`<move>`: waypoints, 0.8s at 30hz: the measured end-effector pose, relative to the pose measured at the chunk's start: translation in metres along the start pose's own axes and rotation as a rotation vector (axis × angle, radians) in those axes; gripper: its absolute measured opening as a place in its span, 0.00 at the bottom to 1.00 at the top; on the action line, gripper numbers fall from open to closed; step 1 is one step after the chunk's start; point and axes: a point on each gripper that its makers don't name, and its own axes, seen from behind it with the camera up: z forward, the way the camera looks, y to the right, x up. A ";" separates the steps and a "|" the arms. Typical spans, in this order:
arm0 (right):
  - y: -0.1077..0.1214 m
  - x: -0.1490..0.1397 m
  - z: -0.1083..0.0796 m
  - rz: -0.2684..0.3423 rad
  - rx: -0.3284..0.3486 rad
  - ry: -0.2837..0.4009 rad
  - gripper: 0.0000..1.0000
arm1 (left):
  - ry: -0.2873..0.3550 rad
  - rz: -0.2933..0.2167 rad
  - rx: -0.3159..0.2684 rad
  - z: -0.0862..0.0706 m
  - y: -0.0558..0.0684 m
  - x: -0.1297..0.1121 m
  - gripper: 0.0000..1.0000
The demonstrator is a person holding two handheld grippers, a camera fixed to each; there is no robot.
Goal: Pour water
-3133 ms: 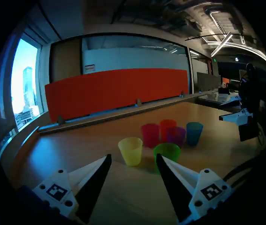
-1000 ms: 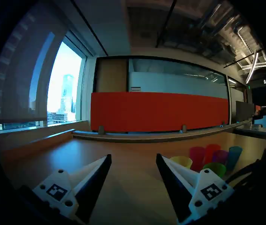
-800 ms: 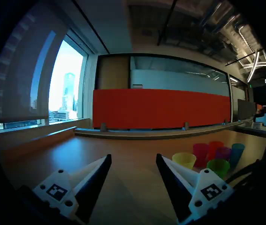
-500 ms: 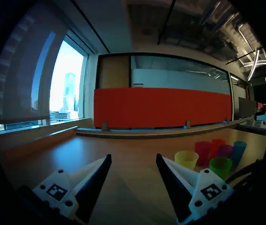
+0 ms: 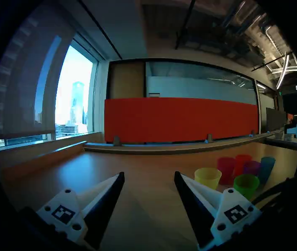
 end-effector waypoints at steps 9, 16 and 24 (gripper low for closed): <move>0.011 0.008 -0.002 -0.032 -0.021 0.028 0.99 | -0.001 0.000 -0.001 0.000 0.000 -0.001 0.94; 0.023 0.018 -0.003 -0.067 -0.046 0.071 0.99 | -0.001 0.001 -0.001 0.000 0.000 -0.001 0.94; 0.026 0.017 0.006 -0.111 -0.061 0.116 0.99 | -0.001 0.000 -0.001 0.000 0.001 -0.001 0.94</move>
